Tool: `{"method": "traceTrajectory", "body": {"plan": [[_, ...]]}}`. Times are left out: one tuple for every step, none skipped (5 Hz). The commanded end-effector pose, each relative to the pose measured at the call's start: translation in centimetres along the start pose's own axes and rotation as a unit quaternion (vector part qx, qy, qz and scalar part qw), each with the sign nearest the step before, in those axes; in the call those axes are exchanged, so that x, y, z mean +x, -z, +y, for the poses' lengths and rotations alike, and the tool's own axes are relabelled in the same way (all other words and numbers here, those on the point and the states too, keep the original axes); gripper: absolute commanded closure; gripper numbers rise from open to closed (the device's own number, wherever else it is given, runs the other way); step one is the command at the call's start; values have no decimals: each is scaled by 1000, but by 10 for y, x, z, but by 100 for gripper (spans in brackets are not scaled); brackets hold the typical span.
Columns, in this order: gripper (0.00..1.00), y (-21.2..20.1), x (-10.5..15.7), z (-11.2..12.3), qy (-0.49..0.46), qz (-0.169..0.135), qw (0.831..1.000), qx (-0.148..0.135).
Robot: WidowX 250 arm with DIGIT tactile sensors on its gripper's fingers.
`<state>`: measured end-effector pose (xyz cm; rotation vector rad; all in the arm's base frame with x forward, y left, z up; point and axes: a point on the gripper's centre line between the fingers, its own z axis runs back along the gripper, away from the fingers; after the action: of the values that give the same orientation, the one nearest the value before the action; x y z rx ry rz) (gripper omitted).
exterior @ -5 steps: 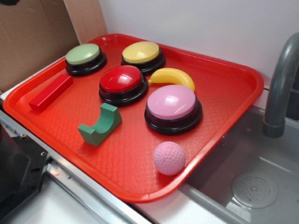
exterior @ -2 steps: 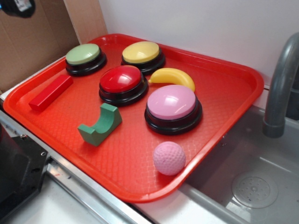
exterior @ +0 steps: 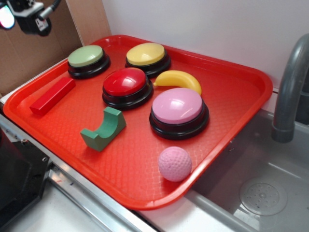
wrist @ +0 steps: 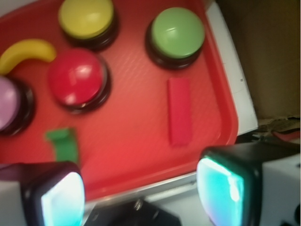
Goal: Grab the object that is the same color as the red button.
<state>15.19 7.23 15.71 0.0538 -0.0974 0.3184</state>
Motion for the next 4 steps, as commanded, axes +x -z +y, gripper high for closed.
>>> {"method": "traceTrajectory", "body": {"plan": [[0,49,14,48,-65,-11,998,10],[0,76,18,53,-73,-12,997,14],[0,102,20,54,-84,-9,996,6],[0,123,21,50,-70,13,997,-14]]}}
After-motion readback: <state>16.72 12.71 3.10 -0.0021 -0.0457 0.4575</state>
